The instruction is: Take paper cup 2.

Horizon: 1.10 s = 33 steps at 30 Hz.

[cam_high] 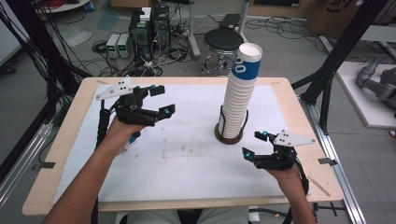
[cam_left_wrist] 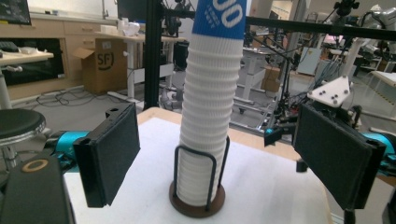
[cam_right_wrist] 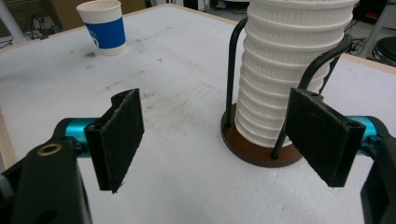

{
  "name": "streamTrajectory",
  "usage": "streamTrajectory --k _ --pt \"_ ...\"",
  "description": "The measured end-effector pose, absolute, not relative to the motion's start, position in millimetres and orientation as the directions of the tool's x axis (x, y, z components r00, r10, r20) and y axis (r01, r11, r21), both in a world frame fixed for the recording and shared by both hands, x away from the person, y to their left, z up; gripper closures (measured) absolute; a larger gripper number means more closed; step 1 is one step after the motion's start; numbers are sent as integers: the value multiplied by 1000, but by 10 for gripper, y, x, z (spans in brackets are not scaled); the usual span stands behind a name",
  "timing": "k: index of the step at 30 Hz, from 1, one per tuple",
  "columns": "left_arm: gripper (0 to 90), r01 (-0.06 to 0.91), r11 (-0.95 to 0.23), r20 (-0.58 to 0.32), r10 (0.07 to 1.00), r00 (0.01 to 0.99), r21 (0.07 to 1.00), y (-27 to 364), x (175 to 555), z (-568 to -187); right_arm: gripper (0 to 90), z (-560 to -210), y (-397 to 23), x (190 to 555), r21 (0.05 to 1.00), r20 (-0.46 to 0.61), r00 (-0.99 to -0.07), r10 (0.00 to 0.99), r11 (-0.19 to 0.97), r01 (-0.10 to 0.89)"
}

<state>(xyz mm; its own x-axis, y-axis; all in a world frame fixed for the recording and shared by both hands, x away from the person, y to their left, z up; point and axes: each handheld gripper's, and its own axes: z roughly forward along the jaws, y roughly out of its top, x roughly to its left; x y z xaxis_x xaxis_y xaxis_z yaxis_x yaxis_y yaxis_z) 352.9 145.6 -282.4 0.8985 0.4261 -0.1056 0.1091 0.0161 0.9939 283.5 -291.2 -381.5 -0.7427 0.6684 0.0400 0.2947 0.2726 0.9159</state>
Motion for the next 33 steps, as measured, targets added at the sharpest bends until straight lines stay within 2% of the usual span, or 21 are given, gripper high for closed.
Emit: streamTrajectory --k 14,28,33 --pt "147 106 -55 -76 387 919 993 955 3818 -2438 205 -3788 -2905 2850 915 55 -753 656 270 301" --pt "152 75 -39 -56 361 931 996 487 4098 -2049 205 -3800 -2956 2836 910 56 -757 651 278 307" --pt "148 79 -72 -50 347 937 994 273 4181 -1941 205 -3801 -2957 2836 910 51 -755 654 281 305"
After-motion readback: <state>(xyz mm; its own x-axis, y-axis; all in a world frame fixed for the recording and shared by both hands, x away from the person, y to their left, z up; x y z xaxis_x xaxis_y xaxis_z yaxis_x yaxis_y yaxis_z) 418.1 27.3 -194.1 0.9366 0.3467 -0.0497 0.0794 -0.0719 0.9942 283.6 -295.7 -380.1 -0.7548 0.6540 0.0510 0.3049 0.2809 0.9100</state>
